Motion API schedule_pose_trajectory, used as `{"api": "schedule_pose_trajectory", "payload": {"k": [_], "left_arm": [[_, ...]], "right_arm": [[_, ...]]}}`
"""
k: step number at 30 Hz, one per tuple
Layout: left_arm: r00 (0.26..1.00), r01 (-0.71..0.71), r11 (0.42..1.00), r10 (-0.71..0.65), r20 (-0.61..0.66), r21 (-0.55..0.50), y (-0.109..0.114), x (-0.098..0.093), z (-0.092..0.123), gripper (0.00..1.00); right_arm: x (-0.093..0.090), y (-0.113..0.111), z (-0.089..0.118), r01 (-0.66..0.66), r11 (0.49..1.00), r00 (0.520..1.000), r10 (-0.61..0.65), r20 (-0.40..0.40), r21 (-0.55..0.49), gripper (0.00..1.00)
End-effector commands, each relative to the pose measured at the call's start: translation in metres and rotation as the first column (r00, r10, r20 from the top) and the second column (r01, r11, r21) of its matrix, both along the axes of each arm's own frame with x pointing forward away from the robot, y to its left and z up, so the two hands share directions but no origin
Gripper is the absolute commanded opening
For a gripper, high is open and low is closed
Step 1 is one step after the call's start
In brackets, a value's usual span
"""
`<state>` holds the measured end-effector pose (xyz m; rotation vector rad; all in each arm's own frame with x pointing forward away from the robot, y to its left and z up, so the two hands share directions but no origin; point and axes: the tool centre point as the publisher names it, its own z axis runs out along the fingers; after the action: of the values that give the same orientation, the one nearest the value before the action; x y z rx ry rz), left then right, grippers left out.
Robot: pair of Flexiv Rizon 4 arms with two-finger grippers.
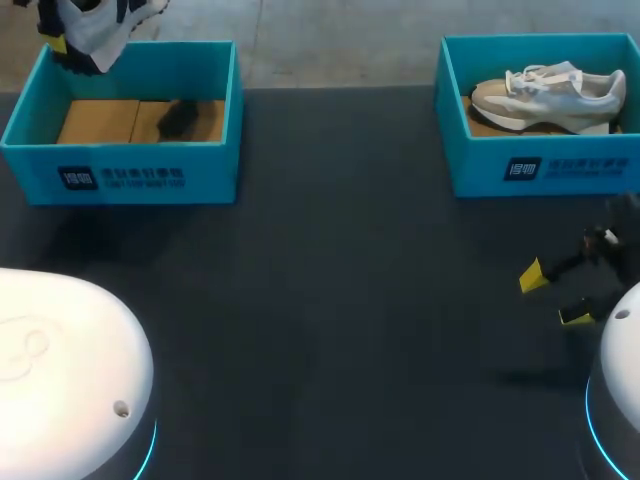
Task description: Take the shoe out of the shoebox, open the shoe tongue, remove and reinsert the insole, then place the shoe into the shoebox
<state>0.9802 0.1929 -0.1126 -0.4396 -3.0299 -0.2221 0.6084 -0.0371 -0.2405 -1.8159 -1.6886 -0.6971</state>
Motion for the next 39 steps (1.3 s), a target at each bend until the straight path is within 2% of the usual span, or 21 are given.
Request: {"api": "schedule_pose_trajectory", "payload": {"k": [1, 2, 4, 9, 12, 13, 14, 16, 18, 23, 28, 39], "left_arm": [[0.996, 0.072, 0.997, -0.073, -0.045, -0.025, 0.015, 0.009, -0.007, 0.00], [0.996, 0.074, 0.997, -0.074, -0.043, -0.004, 0.019, 0.012, -0.011, 0.00], [0.989, 0.128, 0.990, -0.132, -0.066, -0.052, 0.030, 0.017, -0.014, 0.00], [0.952, 0.297, 0.953, -0.300, -0.063, -0.060, 0.043, 0.024, -0.018, 0.00], [0.901, 0.429, 0.902, -0.431, -0.044, -0.053, 0.051, 0.026, -0.021, 0.00], [0.869, 0.491, 0.869, -0.493, -0.034, -0.064, 0.053, 0.026, -0.022, 0.00], [0.867, 0.498, 0.866, -0.499, -0.017, -0.037, 0.055, 0.027, -0.022, 0.00], [0.815, 0.580, 0.814, -0.580, -0.005, -0.020, 0.060, 0.027, -0.022, 0.00], [0.803, 0.595, 0.804, -0.595, 0.017, 0.019, 0.064, 0.028, -0.022, 0.00], [0.719, 0.688, 0.721, -0.692, 0.061, 0.079, 0.077, 0.026, -0.020, 0.00], [0.595, 0.795, 0.600, -0.800, 0.074, 0.090, 0.092, 0.031, -0.022, 0.00], [0.590, 0.799, 0.594, -0.804, 0.067, 0.088, 0.095, 0.034, -0.023, 0.00]], "right_arm": [[-0.001, 0.001, 0.000, 0.002, 1.000, 1.000, -0.002, 0.000, -0.003, 1.00], [-0.001, 0.001, 0.000, 0.002, 1.000, 1.000, -0.002, 0.000, -0.003, 1.00], [-0.001, 0.001, 0.000, 0.002, 1.000, 1.000, -0.002, 0.000, -0.003, 1.00], [-0.001, 0.001, 0.000, 0.002, 1.000, 1.000, -0.002, 0.000, -0.003, 1.00], [-0.001, 0.001, 0.000, 0.002, 1.000, 1.000, -0.002, 0.000, -0.003, 1.00], [-0.001, 0.001, 0.000, 0.002, 1.000, 1.000, -0.002, 0.000, -0.003, 1.00], [-0.001, 0.001, 0.000, 0.002, 1.000, 1.000, -0.002, 0.000, -0.003, 1.00], [-0.001, 0.001, 0.000, 0.002, 1.000, 1.000, -0.002, 0.000, -0.003, 1.00], [-0.001, 0.001, 0.000, 0.002, 1.000, 1.000, -0.002, 0.000, -0.003, 1.00], [-0.001, 0.001, 0.000, 0.002, 1.000, 1.000, -0.002, 0.000, -0.003, 1.00], [-0.001, 0.001, 0.000, 0.002, 1.000, 1.000, -0.002, 0.000, -0.003, 1.00], [-0.001, 0.001, 0.000, 0.002, 1.000, 1.000, -0.002, 0.000, -0.003, 1.00]]}}
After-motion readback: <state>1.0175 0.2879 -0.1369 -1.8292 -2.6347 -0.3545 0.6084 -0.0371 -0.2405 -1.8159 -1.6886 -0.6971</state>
